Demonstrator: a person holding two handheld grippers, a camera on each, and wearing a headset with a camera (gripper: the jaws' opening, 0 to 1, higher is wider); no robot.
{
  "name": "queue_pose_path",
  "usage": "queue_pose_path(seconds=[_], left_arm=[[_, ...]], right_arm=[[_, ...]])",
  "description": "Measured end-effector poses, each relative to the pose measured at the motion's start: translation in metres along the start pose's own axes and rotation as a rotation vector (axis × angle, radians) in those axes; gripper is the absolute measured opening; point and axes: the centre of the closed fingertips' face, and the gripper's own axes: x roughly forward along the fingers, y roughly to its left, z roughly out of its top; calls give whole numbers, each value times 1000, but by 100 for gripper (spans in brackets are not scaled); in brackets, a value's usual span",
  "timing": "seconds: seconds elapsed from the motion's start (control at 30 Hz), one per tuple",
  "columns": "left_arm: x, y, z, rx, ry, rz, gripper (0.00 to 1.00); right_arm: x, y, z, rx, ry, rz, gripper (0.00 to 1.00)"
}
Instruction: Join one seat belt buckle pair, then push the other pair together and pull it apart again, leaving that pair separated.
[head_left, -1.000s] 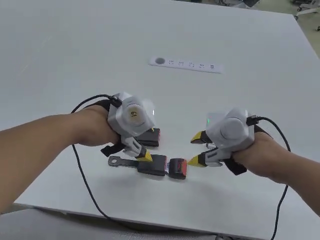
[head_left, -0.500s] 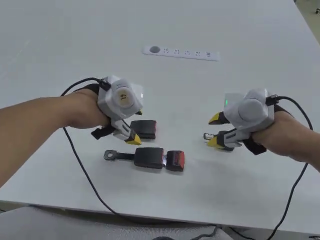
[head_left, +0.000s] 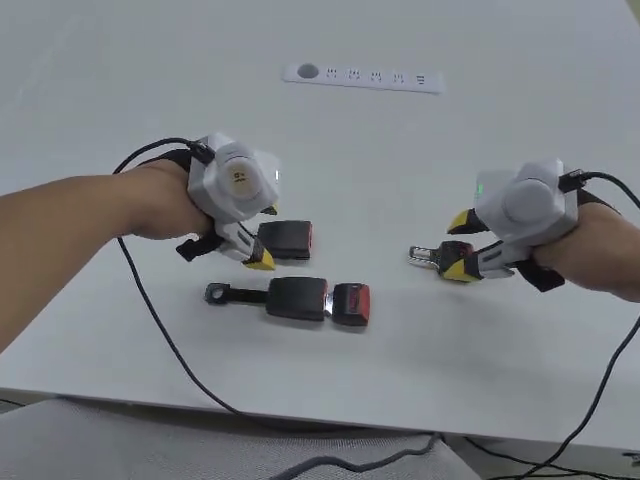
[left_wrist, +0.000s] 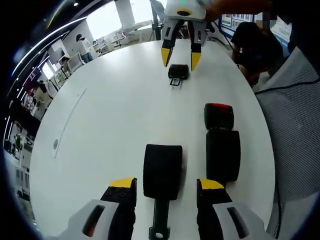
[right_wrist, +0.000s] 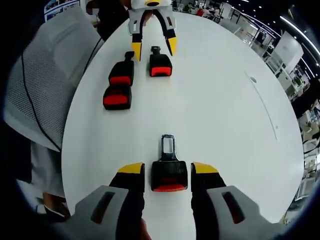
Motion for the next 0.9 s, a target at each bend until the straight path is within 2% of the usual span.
queue_pose_path(seconds=[0.3, 0.37, 0.47, 0.53, 0.9], left_arm=[[9, -5, -5, -10, 18, -15, 47], [8, -5, -6, -6, 33, -11, 47], [9, -4, -5, -5, 30, -15, 45], [10, -1, -5, -9, 28, -9, 45], [17, 2, -8, 15, 41, -17, 39]], right_arm=[[11, -4, -26, 18, 38, 29, 34], [11, -1, -26, 15, 40, 39, 34], [7, 2, -24, 17, 44, 46, 32], [12, -1, -29, 20, 50, 52, 32], [11, -1, -29, 4, 53, 84, 32]])
